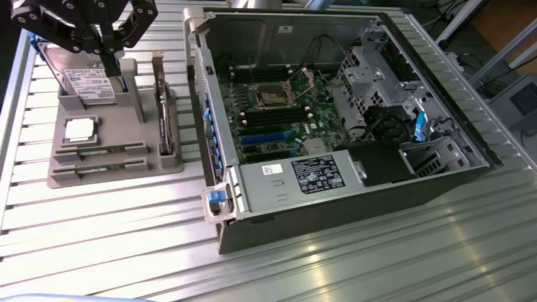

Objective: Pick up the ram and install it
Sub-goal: 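Pick up the ram and move it above insertion slot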

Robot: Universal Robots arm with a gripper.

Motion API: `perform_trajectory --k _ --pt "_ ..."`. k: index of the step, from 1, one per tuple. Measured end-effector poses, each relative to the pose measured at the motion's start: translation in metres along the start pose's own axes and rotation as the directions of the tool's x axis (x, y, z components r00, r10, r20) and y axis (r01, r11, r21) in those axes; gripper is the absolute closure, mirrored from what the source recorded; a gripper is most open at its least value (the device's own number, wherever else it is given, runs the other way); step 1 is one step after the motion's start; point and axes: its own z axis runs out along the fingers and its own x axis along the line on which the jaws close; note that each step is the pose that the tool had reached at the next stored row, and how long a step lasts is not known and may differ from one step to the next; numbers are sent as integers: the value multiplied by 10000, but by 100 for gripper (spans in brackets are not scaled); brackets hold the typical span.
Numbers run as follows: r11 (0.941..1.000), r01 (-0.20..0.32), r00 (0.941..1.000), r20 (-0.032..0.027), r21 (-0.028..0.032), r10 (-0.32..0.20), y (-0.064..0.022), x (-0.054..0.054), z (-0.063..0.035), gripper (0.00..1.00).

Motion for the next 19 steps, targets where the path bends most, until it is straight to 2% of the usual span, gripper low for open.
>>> perform_trajectory --k 3,6,19 --pt "9990 448 9990 -9 -12 -448 0 0 0 90" --pt "9978 666 9978 -13 -18 -666 -1 0 0 90" --pt "9917 1289 9917 -29 -18 -1289 -2 0 0 90"
